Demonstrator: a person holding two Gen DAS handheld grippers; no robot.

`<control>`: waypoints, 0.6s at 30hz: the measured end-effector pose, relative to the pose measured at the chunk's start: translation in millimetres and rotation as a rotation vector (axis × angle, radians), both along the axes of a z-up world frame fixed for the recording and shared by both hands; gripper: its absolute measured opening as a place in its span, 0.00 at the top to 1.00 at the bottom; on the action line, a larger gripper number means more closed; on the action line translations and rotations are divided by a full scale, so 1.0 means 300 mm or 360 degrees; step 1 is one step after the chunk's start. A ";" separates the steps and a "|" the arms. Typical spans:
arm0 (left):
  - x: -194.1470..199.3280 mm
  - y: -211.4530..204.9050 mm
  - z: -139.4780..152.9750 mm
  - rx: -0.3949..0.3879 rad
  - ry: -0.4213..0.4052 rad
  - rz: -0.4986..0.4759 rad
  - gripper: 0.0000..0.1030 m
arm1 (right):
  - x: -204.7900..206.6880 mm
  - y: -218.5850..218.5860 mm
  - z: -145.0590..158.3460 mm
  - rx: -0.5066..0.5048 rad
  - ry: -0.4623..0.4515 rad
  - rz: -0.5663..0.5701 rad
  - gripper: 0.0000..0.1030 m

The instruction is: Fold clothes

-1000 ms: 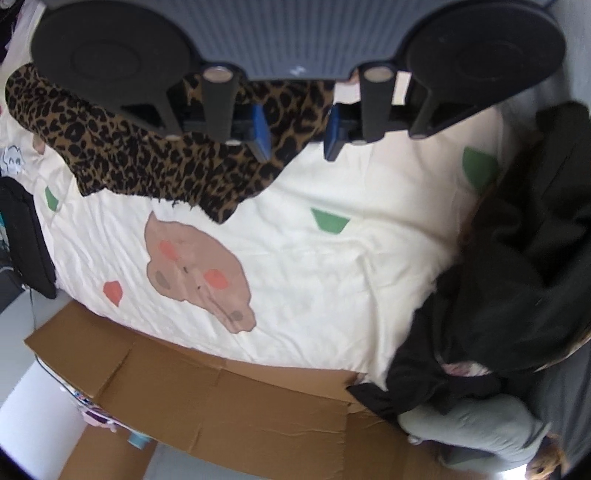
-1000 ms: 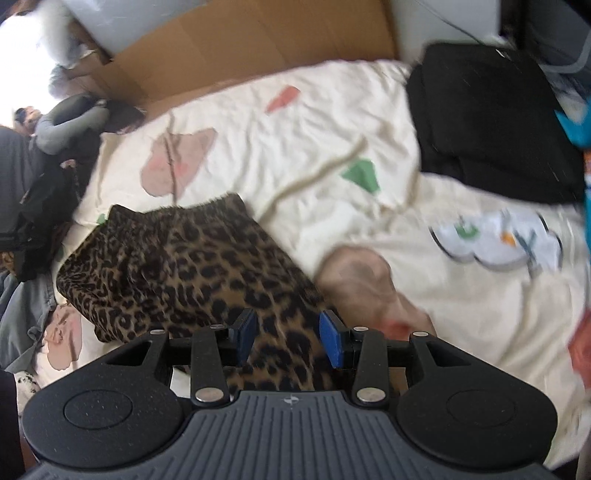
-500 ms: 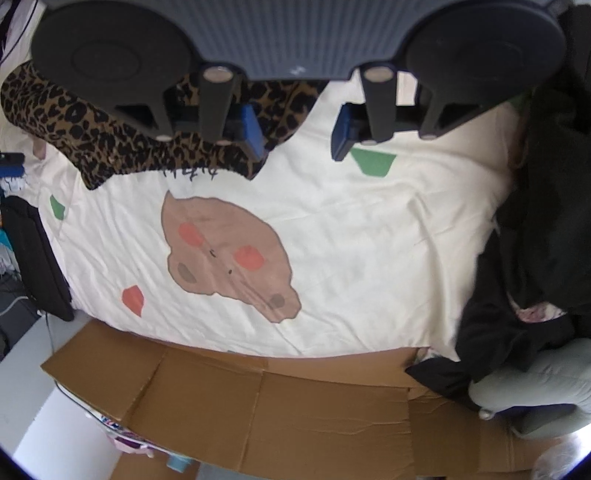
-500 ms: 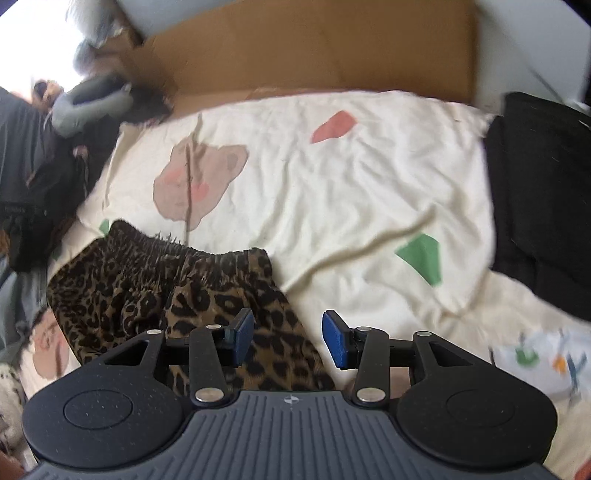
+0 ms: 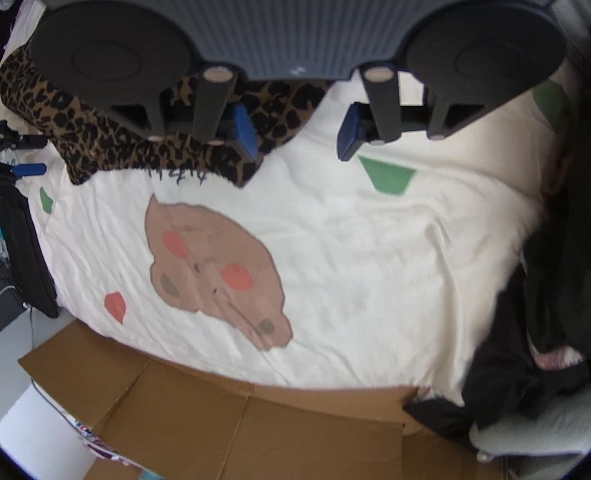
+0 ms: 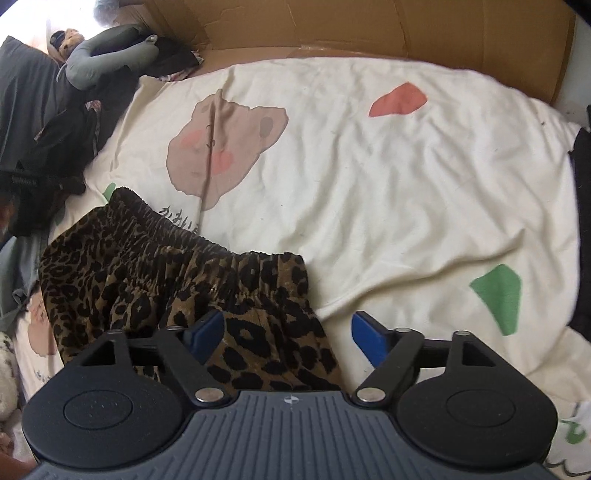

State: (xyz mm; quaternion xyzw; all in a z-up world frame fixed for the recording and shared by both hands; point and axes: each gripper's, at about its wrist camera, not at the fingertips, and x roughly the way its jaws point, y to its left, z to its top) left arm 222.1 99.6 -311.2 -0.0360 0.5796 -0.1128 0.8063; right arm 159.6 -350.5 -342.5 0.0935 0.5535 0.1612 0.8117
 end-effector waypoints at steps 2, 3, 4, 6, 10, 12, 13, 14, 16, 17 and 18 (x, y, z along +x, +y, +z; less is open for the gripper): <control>-0.016 -0.009 -0.035 -0.0012 0.0025 0.0000 0.50 | 0.014 0.000 -0.022 -0.0005 0.0017 -0.0023 0.18; -0.023 -0.013 -0.049 -0.0016 0.0034 -0.0004 0.50 | 0.021 0.000 -0.033 -0.0011 0.0026 -0.0036 0.18; -0.031 -0.019 -0.060 -0.0021 0.0035 -0.0014 0.50 | 0.027 0.000 -0.041 -0.0015 0.0030 -0.0047 0.19; -0.038 -0.030 -0.076 -0.0023 0.0041 -0.0037 0.50 | 0.034 -0.001 -0.051 -0.0018 0.0031 -0.0056 0.22; -0.036 -0.043 -0.094 -0.0026 0.0038 -0.0068 0.50 | 0.043 0.014 -0.063 -0.0003 0.0061 0.0006 0.44; -0.028 -0.042 -0.105 -0.0021 0.0040 -0.0077 0.50 | 0.046 0.022 -0.072 -0.0014 0.0076 0.0018 0.44; -0.024 -0.042 -0.113 -0.0016 0.0043 -0.0079 0.50 | 0.047 0.025 -0.078 -0.0021 0.0086 0.0021 0.44; -0.017 -0.044 -0.124 -0.0007 0.0052 -0.0085 0.50 | 0.047 0.027 -0.085 -0.0025 0.0096 0.0024 0.44; -0.009 -0.051 -0.153 0.0037 0.0095 -0.0109 0.48 | 0.046 0.028 -0.104 -0.0035 0.0121 0.0027 0.44; -0.006 -0.054 -0.167 0.0062 0.0117 -0.0115 0.48 | 0.045 0.028 -0.114 -0.0039 0.0135 0.0028 0.44; -0.007 -0.054 -0.176 0.0048 0.0129 -0.0115 0.49 | 0.043 0.027 -0.123 -0.0039 0.0143 0.0024 0.44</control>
